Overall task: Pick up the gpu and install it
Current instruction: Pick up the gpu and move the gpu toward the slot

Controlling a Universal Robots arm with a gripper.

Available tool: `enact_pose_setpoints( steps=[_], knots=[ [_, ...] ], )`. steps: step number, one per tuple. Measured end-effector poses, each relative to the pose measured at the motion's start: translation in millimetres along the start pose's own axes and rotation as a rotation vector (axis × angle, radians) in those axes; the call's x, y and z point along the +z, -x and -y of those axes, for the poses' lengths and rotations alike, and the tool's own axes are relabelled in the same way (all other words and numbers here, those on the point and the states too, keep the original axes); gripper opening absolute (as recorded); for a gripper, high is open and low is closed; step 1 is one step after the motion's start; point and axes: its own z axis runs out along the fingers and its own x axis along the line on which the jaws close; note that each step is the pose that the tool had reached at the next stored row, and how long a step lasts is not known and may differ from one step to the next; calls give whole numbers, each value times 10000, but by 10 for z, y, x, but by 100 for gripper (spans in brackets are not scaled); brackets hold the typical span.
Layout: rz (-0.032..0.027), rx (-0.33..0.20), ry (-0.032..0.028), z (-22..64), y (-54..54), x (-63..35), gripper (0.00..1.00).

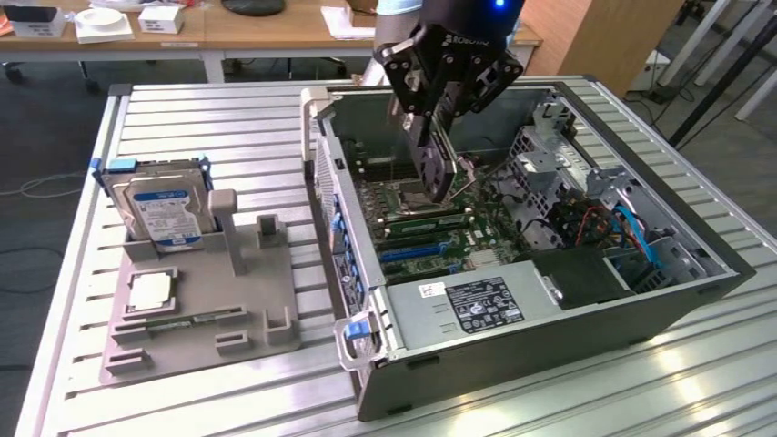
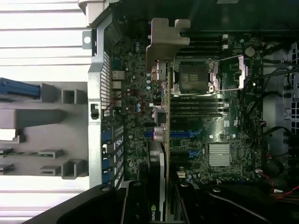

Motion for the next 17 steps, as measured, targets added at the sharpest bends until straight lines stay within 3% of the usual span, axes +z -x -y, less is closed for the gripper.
enact_pose_setpoints(
  steps=[6, 17],
  knots=[
    [0, 0, -2, -12, 27, 6, 27],
    [1, 1, -42, -125, 229, 84, 27]
  ],
)
